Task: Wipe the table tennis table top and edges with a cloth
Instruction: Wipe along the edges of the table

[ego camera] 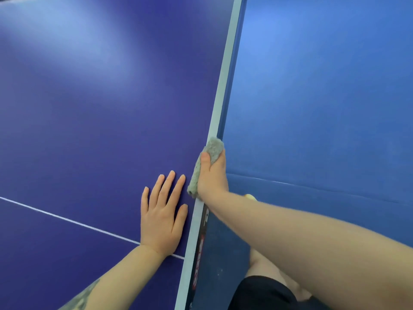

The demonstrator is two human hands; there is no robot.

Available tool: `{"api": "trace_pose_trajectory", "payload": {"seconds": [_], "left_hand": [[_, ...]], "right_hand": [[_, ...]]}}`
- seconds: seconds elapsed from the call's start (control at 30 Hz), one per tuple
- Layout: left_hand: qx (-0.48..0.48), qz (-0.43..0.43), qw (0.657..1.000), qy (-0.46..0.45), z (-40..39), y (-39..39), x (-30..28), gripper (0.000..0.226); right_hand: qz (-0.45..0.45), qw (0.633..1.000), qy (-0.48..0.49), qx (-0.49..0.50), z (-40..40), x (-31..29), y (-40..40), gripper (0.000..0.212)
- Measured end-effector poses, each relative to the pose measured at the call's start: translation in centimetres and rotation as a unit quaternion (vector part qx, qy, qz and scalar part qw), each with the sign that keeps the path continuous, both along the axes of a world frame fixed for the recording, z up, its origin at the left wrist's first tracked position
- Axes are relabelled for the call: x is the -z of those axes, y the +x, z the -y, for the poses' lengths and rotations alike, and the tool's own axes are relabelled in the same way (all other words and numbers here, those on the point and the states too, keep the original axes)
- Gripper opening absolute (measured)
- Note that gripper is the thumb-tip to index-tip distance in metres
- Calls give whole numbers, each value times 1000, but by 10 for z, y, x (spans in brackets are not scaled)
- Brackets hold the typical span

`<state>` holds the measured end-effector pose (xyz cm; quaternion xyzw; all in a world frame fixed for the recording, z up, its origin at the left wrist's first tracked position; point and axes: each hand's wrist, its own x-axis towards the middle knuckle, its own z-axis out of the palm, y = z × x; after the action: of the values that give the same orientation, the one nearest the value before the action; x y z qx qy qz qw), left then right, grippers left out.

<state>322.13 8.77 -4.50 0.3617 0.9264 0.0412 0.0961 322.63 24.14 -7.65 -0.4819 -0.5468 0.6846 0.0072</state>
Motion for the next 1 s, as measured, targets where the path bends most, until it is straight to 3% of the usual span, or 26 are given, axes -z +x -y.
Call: {"api": "trace_pose_trajectory", "payload": {"seconds": [0.1, 0.23, 0.4, 0.57, 0.8, 1.0], "left_hand": [[16, 15, 1000, -6, -24, -26, -8, 56], [15, 31, 999, -9, -85, -89, -4, 58], [-13, -10, 1000, 1, -145, -123, 9, 52], [-22, -27, 999, 23, -151, -121, 14, 55], [-19, -36, 999, 18, -150, -122, 15, 55], [-7, -35, 999, 14, -153, -122, 14, 54]], "right_hand": [[-15, 1000, 4, 13, -34, 2, -26, 65], [0, 1000, -5, -23, -2, -9, 9, 65], [22, 999, -7, -26, -15, -7, -2, 65], [-4, 998, 44, 36, -90, 3, -71, 60], [-2, 997, 47, 59, -41, -12, -36, 61], [-22, 992, 70, 106, -105, -10, -87, 51]]}}
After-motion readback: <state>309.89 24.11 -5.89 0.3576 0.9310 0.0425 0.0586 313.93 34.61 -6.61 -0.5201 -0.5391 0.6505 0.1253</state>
